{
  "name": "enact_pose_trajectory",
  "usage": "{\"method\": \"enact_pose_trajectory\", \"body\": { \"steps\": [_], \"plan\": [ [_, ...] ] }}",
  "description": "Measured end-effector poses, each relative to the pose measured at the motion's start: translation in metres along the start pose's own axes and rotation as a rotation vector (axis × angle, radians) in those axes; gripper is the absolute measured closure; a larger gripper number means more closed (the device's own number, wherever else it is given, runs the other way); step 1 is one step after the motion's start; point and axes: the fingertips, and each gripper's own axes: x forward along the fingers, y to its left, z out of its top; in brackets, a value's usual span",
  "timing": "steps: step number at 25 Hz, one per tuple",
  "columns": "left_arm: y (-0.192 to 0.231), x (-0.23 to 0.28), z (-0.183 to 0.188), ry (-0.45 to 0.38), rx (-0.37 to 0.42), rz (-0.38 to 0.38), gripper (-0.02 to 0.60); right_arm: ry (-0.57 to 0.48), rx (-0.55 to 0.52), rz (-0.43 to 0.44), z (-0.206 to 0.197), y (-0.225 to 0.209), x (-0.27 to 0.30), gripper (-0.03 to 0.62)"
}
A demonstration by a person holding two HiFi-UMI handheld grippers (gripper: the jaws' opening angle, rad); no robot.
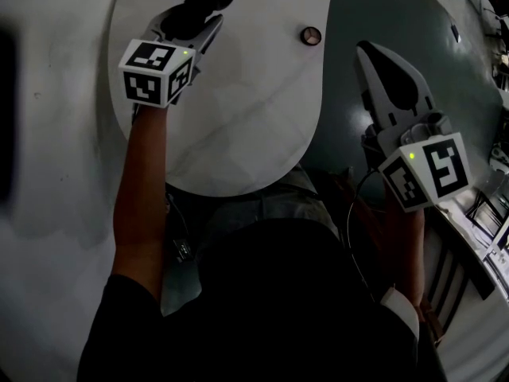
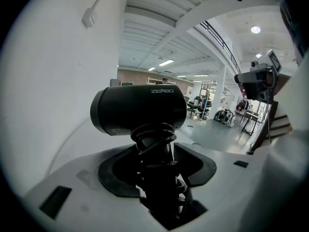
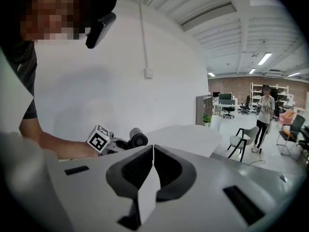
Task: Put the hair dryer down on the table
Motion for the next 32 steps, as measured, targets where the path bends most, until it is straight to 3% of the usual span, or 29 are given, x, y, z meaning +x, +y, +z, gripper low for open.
{"method": "enact_pose_trajectory", "body": {
  "steps": [16,26,32],
  "plan": [
    [-0.025,0.045,-0.038,0.137,0.194,-0.061,0.370,0.034,0.038,-0.014,-0.030,-0.013,0.003,0.585],
    [-0.037,0.064,-0.055,0.248,0.363,-0.107,0.370,0.062,0.052,-0.008,-0.045,-0.009,0.010,0.585],
    [-0.043,0.068,-0.070,0.300,0.385,-0.142,0.370,0.073,0.058,-0.007,-0.049,-0.008,0.011,0.585]
  ]
}}
